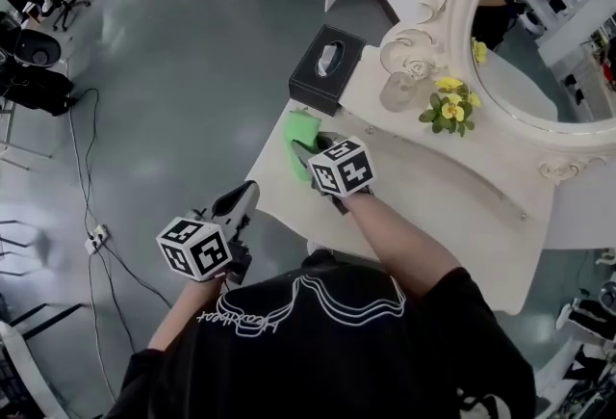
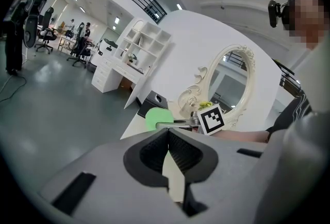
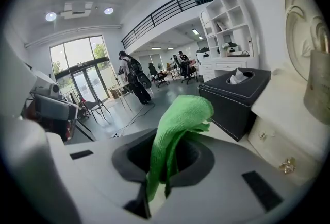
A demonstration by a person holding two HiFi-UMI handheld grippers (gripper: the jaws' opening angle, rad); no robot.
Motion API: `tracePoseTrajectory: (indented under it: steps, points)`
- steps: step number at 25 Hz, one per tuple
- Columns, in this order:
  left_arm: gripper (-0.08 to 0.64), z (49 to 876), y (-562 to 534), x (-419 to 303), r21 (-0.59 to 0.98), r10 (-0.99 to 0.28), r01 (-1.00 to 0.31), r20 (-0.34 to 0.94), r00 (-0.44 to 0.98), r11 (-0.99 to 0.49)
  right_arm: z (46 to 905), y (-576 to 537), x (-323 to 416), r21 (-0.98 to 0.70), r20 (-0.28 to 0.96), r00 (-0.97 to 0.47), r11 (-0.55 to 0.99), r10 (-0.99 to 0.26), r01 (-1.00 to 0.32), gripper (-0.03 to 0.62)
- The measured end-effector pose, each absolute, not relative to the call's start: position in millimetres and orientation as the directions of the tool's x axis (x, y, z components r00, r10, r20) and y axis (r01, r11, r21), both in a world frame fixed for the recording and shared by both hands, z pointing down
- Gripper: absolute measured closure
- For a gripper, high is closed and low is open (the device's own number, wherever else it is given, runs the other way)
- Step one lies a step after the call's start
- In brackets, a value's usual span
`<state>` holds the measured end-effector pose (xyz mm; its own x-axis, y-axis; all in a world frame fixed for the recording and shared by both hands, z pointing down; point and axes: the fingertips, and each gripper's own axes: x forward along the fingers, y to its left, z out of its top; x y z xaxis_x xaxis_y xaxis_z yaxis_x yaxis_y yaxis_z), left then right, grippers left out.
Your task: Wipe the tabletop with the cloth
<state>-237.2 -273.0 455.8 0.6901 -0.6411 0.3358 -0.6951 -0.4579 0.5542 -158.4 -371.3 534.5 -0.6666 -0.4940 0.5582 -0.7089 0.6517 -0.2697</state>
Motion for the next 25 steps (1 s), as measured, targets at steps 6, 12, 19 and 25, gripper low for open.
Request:
tracePoseTrajectory:
  steps: [6, 12, 19, 25]
  points:
    - [0.555, 468.9, -275.0, -249.9, 0.553, -0.652, -0.718, 0.365, 0.665, -0.423, 562.6, -397.8, -167.9, -0.248, 0.612, -0.635, 0.648, -0.471, -0.720, 0.535]
    - [0.555, 480.0, -268.6, -263.9, 0.550, -0.659, -0.740, 0.397, 0.639, -0.386, 582.5, -412.7, -173.5, -0.215, 0.654, -0.604, 0.654, -0.455, -0.725, 0.535]
    - [0.555, 486.4, -261.5, -280.1, 0.537, -0.672, -0.767, 0.425, 0.606, -0.352, 595.5, -420.7, -178.5, -0.170, 0.694, -0.566, 0.662, -0.446, -0.730, 0.535]
    - [0.555, 489.2, -260.2, -289.2, 0.531, -0.686, -0.779, 0.430, 0.587, -0.334, 600.3, -424.4, -175.7, -0.162, 0.706, -0.550, 0.654, -0.446, -0.739, 0.534]
